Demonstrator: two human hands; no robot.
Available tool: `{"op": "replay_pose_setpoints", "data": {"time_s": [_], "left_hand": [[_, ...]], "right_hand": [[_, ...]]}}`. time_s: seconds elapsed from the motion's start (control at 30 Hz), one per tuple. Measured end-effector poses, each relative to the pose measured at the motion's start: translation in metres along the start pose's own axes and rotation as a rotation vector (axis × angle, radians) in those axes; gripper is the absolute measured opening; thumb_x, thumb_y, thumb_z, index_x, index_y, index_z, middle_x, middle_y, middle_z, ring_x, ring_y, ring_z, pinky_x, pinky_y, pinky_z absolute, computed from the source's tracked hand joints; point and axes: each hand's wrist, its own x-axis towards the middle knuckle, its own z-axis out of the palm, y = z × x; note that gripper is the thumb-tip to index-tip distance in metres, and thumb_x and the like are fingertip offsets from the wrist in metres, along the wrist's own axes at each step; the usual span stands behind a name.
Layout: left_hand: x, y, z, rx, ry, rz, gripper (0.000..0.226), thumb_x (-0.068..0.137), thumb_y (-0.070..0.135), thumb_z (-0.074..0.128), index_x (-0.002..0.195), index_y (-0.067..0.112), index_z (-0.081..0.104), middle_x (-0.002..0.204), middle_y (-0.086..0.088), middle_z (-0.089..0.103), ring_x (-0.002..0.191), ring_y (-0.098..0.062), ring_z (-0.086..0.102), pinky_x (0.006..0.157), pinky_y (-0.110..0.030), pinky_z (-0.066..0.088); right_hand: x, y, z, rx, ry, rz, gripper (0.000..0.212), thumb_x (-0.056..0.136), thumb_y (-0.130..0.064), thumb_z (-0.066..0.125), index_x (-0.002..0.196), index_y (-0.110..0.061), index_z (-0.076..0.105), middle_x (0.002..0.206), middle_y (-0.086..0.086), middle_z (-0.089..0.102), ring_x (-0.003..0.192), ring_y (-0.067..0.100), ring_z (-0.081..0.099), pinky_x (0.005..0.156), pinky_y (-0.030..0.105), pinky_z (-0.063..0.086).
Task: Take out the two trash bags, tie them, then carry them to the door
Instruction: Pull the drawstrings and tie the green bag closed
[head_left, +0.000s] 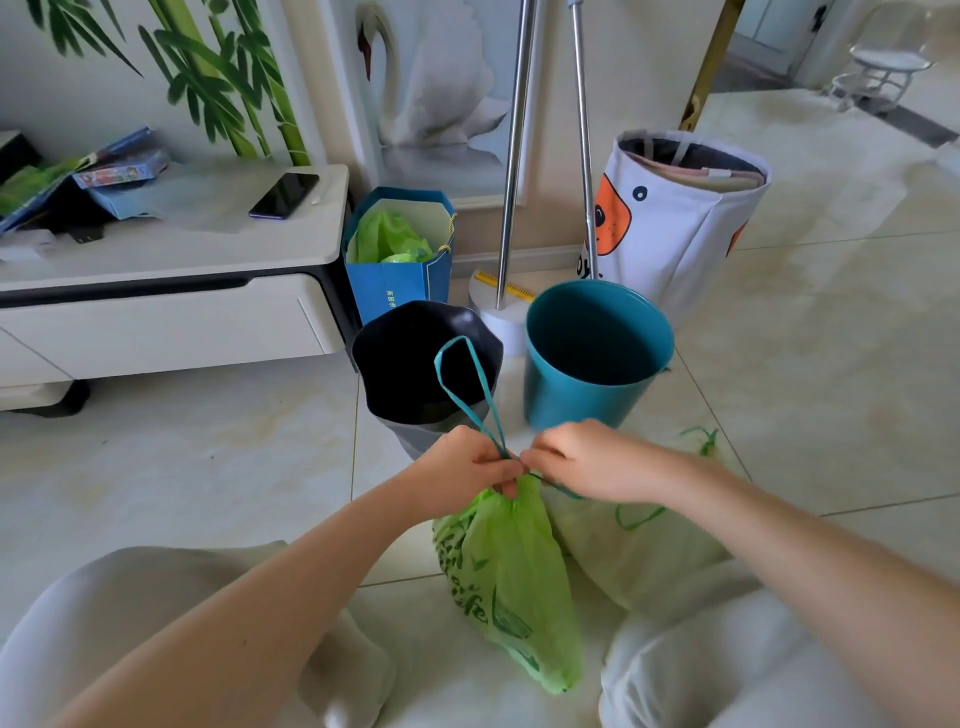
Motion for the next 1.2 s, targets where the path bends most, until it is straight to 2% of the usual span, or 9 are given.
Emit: {"op": "replay_pose_setpoints", "data": {"time_s": [0.13,0.37,0.47,0.6,0.73,0.83,0.93,1.07,1.2], "left_hand": [[-0.002,-0.009,-0.003,-0.025,0.006,-0.031,0.033,0.088,0.037,0.062,0.066,0.018,0.076,0.072,-0.002,0.074,0.068,-0.025,0.058,0.073,-0.047,0.052],[-0.006,-0.013,-0.003,-0.223,0.089,-0.092,0.023,0.090,0.021,0.061,0.079,0.009,0.077,0.088,0.009,0.074,0.086,0.001,0.062,0.089,-0.029,0.048],[-0.006,-0.014,-0.004,-0.330,0.165,-0.096,0.018,0.090,0.022,0.061,0.085,0.015,0.078,0.089,0.014,0.074,0.098,-0.003,0.063,0.098,-0.030,0.045],[-0.006,-0.014,-0.003,-0.400,0.105,-0.139,0.014,0.092,0.025,0.060,0.097,0.028,0.073,0.086,0.007,0.077,0.090,-0.018,0.060,0.085,-0.033,0.045],[-0.007,-0.010,-0.003,-0.348,0.040,-0.139,0.015,0.090,0.021,0.063,0.096,0.017,0.077,0.088,0.010,0.076,0.086,-0.001,0.061,0.074,-0.012,0.044],[-0.009,-0.010,-0.006,-0.303,0.018,-0.134,0.015,0.087,0.023,0.066,0.088,0.017,0.079,0.090,0.014,0.075,0.082,-0.005,0.059,0.073,-0.021,0.045],[-0.011,-0.009,-0.007,-0.262,-0.012,-0.097,0.014,0.087,0.021,0.066,0.084,0.018,0.079,0.092,0.014,0.074,0.082,-0.006,0.061,0.074,-0.023,0.047],[-0.013,-0.007,-0.005,-0.112,-0.023,-0.016,0.010,0.080,0.028,0.069,0.077,0.033,0.077,0.084,-0.005,0.075,0.077,-0.027,0.062,0.075,-0.046,0.050],[-0.015,-0.009,-0.005,0.042,-0.015,0.020,0.009,0.077,0.028,0.070,0.083,0.029,0.077,0.084,0.000,0.074,0.084,-0.017,0.065,0.081,-0.038,0.054]], "right_hand": [[-0.006,0.001,0.008,0.030,-0.046,0.016,0.034,0.096,-0.038,0.044,0.075,-0.015,0.060,0.063,0.009,0.071,0.049,0.014,0.066,0.065,0.034,0.055],[-0.012,0.008,-0.031,0.575,-0.014,0.080,0.030,0.097,-0.020,0.045,0.076,-0.011,0.065,0.049,-0.006,0.029,0.042,0.011,0.027,0.057,0.030,0.042],[-0.020,0.011,-0.047,0.618,-0.142,0.015,0.032,0.099,-0.023,0.044,0.079,-0.011,0.065,0.052,-0.006,0.025,0.044,0.011,0.025,0.061,0.025,0.044],[-0.025,0.014,-0.048,0.569,-0.447,-0.077,0.028,0.100,-0.022,0.045,0.085,-0.012,0.067,0.054,-0.006,0.030,0.048,0.009,0.030,0.061,0.019,0.045],[-0.023,0.018,-0.042,0.442,-0.710,-0.007,0.026,0.099,-0.026,0.048,0.100,-0.016,0.072,0.073,0.000,0.067,0.069,0.013,0.061,0.077,0.028,0.052],[-0.009,0.026,-0.036,0.299,-0.507,0.148,0.034,0.100,-0.037,0.042,0.109,-0.019,0.069,0.093,-0.002,0.074,0.083,0.014,0.068,0.086,0.033,0.053],[0.010,0.023,-0.021,0.255,-0.176,0.044,0.019,0.096,-0.025,0.049,0.101,-0.032,0.066,0.095,-0.005,0.073,0.086,0.015,0.070,0.084,0.035,0.057],[0.023,0.006,0.010,0.344,-0.211,-0.060,0.023,0.090,-0.013,0.058,0.096,-0.033,0.065,0.095,-0.006,0.069,0.088,0.021,0.070,0.078,0.034,0.060],[0.027,0.001,0.027,0.339,-0.209,-0.106,0.042,0.084,-0.005,0.057,0.065,-0.043,0.058,0.073,-0.017,0.062,0.084,0.022,0.068,0.074,0.033,0.060]]}}
